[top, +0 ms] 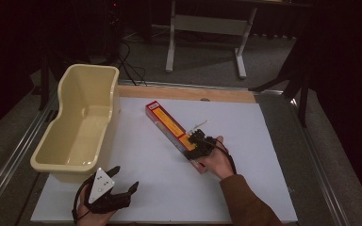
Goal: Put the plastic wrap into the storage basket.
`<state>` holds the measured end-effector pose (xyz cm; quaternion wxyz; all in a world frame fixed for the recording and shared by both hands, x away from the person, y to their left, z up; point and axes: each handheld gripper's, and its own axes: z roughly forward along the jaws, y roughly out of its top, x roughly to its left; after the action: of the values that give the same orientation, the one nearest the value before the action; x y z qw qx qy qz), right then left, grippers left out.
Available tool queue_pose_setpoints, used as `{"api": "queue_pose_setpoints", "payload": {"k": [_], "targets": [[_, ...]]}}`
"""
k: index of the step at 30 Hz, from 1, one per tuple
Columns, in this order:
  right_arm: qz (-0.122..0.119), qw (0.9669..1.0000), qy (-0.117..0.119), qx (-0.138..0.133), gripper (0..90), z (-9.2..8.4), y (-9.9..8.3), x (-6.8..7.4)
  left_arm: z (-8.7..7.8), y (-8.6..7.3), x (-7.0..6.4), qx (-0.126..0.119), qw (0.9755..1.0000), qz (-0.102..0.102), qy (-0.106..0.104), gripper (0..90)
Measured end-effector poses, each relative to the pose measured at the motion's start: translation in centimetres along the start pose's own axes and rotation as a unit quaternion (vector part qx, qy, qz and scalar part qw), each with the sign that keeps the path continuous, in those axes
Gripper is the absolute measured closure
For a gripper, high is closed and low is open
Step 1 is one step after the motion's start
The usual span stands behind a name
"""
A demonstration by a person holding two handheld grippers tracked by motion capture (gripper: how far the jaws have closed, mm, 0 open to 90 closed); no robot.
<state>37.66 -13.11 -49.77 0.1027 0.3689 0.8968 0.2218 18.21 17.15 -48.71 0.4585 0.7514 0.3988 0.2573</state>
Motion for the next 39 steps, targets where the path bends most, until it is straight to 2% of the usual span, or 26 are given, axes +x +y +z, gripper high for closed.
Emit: {"api": "queue_pose_setpoints", "payload": {"k": [5, 9, 10, 11, 13, 18, 20, 22, 25, 29, 33, 37, 39], "targets": [[-0.001, 1.0, 0.002, 0.0, 37.9, -2.2, -4.0, -0.4, 0.0, 0.0, 0.0, 0.001, 1.0, 0.002, 0.0, 21.0], [0.003, 0.9999, 0.002, 0.01, 37.9, -4.3, -7.6, -0.8, 0.2, 0.0, -0.1, 0.003, 1.0, 0.0, 0.0, 21.1], [0.003, 0.9999, 0.002, 0.01, 37.9, -4.3, -7.6, -0.8, 0.2, 0.0, -0.1, 0.003, 1.0, 0.0, 0.0, 21.1], [0.009, 0.9998, 0.002, 0.02, 38.0, -5.3, -9.3, -0.9, 0.3, 0.0, -0.1, 0.005, 1.0, 0.001, 0.0, 21.0], [0.012, 0.9994, -0.001, 0.033, 38.0, -6.2, -10.7, -0.8, 0.4, 0.0, -0.1, 0.006, 1.0, 0.001, 0.0, 21.0], [0.015, 0.9978, 0.004, 0.065, 37.3, -7.5, -12.5, -0.6, 0.4, 0.0, -0.2, 0.007, 1.0, 0.003, -0.001, 21.0], [0.018, 0.9968, 0.007, 0.078, 34.2, -7.5, -12.3, -0.6, 0.5, 0.0, -0.2, 0.009, 1.0, 0.002, -0.001, 21.0], [0.016, 0.995, 0.021, 0.096, 27.5, -7.1, -11.7, -0.6, 0.5, 0.0, -0.2, 0.009, 1.0, 0.004, -0.002, 21.0], [0.007, 0.9953, 0.021, 0.095, 25.7, -6.6, -10.1, -0.7, 0.6, 0.0, -0.2, 0.008, 1.0, 0.004, -0.002, 21.1], [0.005, 0.9958, 0.019, 0.09, 25.2, -5.6, -7.0, -1.0, 0.5, 0.0, -0.1, 0.008, 1.0, 0.004, -0.002, 21.0], [-0.003, 0.9946, 0.018, 0.102, 29.3, -4.4, -4.0, -1.1, 0.5, 0.0, 0.0, 0.007, 1.0, 0.002, -0.002, 21.0], [-0.007, 0.9917, 0.009, 0.128, 30.4, -2.8, -1.8, -1.3, 0.4, 0.0, 0.1, 0.006, 1.0, 0.002, -0.001, 21.0], [-0.005, 0.9886, 0.013, 0.15, 30.9, -1.9, -1.3, -1.5, 0.3, 0.0, 0.1, 0.006, 1.0, 0.001, -0.001, 21.0]]}}
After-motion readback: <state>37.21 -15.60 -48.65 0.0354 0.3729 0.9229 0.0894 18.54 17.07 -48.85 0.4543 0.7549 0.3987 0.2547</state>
